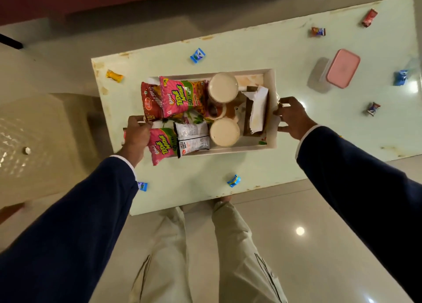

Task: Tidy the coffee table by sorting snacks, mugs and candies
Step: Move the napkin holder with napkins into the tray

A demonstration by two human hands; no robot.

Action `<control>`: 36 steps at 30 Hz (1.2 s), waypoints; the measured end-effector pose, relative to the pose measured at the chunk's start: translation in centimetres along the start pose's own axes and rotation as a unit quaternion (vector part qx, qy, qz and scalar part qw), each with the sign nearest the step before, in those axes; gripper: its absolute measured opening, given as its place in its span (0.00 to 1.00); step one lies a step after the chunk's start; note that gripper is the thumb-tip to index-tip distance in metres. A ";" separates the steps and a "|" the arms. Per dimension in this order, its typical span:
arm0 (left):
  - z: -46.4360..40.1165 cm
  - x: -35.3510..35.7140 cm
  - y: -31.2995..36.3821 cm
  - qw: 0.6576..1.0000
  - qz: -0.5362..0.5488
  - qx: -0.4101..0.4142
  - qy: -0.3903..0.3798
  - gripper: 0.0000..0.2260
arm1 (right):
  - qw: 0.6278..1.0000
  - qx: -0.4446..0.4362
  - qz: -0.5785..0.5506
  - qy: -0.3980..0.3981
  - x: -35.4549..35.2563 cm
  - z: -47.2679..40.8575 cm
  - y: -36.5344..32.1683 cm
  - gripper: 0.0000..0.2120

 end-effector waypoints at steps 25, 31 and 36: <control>9.2 1.7 1.9 0.970 -0.165 0.178 0.035 0.28 | 0.931 -0.166 0.312 0.088 -1.0 2.9 0.9 0.26; 16.1 4.8 3.0 0.933 -0.243 0.260 -0.047 0.27 | 0.890 -0.238 0.385 0.048 0.8 9.7 3.6 0.25; 20.1 7.5 1.9 0.909 -0.215 0.328 -0.140 0.23 | 0.887 -0.241 0.391 0.043 1.2 13.5 6.2 0.26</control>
Point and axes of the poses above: each hand's wrist, its own z-axis away from the middle knuckle, its own x-axis out of the palm, y = z × x, the point moved 9 cm from there along -z, towards the middle knuckle, and after that the axes turned 11 degrees about z, right-handed, at the moved point
